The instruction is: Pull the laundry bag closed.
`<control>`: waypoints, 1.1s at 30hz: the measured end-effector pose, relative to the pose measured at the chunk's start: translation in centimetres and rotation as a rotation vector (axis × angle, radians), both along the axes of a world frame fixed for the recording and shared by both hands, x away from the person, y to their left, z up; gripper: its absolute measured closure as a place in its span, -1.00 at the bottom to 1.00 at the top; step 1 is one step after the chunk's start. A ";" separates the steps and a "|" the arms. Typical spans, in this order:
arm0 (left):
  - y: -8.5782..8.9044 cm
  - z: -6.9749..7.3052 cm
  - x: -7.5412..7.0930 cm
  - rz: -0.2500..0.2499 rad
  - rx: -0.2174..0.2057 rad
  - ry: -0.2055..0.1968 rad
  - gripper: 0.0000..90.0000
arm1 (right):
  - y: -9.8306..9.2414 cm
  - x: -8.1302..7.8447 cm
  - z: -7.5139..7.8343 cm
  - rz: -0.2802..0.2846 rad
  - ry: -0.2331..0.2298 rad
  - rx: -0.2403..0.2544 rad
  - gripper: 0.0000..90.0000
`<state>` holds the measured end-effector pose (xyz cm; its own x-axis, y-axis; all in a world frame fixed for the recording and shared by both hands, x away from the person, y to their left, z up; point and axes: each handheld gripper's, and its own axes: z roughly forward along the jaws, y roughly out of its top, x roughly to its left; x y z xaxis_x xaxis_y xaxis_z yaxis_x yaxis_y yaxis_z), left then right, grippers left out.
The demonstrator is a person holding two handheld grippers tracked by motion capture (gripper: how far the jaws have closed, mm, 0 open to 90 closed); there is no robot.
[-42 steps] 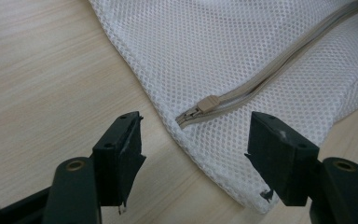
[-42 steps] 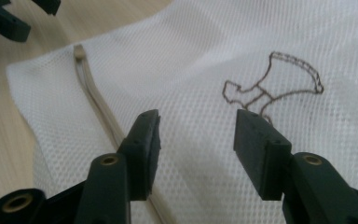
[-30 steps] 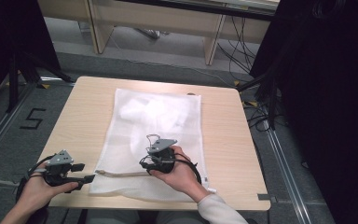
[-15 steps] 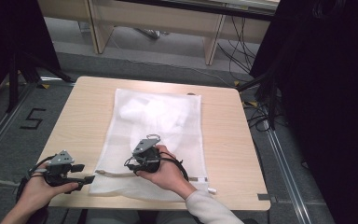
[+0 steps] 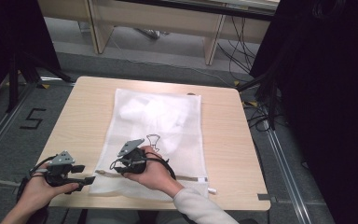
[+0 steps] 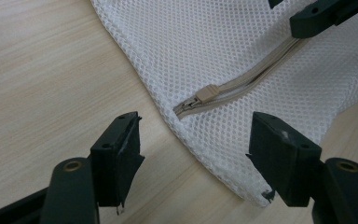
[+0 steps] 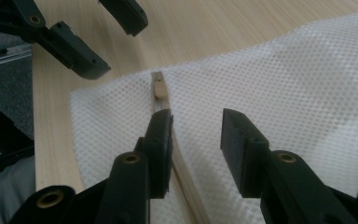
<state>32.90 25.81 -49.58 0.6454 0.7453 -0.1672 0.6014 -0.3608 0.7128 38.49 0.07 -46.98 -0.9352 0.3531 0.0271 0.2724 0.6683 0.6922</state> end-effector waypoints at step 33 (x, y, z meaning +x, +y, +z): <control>-0.2 -0.2 0.1 -0.014 0.020 0.021 -0.26 | 5.8 1.3 -3.1 0.037 0.153 -0.053 0.63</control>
<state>32.97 25.61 -49.73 0.6522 0.7397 -0.1661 0.6111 -0.3833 0.6926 39.82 5.85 -50.05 -0.9339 0.3235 0.1520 0.3464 0.7143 0.6081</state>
